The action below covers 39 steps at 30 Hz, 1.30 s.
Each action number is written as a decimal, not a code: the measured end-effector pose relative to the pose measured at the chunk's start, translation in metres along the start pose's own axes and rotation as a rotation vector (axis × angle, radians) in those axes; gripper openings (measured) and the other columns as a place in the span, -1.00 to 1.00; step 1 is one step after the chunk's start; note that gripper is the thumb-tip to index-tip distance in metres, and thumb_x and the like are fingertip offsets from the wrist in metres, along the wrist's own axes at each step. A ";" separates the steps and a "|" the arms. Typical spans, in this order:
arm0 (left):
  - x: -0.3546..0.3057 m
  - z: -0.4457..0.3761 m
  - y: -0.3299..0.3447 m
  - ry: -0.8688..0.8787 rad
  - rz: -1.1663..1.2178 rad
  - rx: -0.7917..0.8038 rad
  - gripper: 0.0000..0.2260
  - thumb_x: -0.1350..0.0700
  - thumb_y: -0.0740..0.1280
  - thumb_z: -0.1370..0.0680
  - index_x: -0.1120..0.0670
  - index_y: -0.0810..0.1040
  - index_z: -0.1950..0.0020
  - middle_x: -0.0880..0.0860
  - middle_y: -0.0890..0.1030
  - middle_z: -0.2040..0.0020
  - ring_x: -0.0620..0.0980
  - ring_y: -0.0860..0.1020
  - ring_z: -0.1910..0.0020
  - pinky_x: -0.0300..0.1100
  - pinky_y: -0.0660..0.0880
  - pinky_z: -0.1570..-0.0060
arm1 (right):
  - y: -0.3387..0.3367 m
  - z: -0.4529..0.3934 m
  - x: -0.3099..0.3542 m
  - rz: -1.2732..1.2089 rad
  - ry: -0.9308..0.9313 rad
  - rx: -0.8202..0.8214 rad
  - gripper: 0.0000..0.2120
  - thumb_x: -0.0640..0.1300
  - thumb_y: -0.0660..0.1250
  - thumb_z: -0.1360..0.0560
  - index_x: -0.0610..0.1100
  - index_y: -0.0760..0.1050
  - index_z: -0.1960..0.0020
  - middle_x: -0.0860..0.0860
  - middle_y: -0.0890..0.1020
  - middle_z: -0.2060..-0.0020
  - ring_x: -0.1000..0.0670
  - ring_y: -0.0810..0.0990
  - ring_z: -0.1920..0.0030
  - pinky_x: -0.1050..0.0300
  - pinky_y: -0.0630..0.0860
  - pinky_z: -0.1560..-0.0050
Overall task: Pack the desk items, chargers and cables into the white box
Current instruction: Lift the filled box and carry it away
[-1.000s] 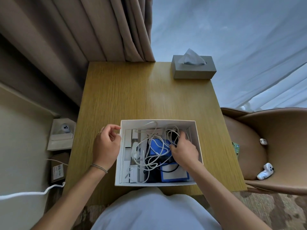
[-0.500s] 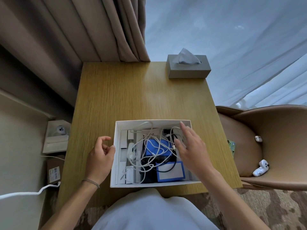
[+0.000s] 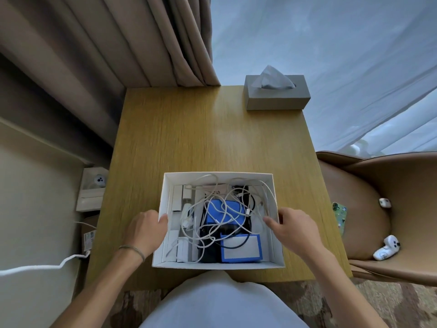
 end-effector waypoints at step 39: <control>-0.101 0.031 -0.044 0.627 -0.127 0.029 -0.59 0.06 0.24 -0.56 0.09 0.22 0.45 0.01 0.26 0.51 0.02 0.21 0.51 -0.17 0.13 0.45 | -0.017 0.202 -0.034 -0.141 0.608 -0.257 -0.61 -0.02 0.21 -0.58 -0.20 0.39 0.35 -0.09 0.53 0.38 -0.16 0.51 0.31 0.00 0.37 0.33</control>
Point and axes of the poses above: each hand's wrist, its own z-axis away from the middle knuckle, its own y-axis out of the palm, x = y × z, the point moved 10 cm from there along -z, towards the middle knuckle
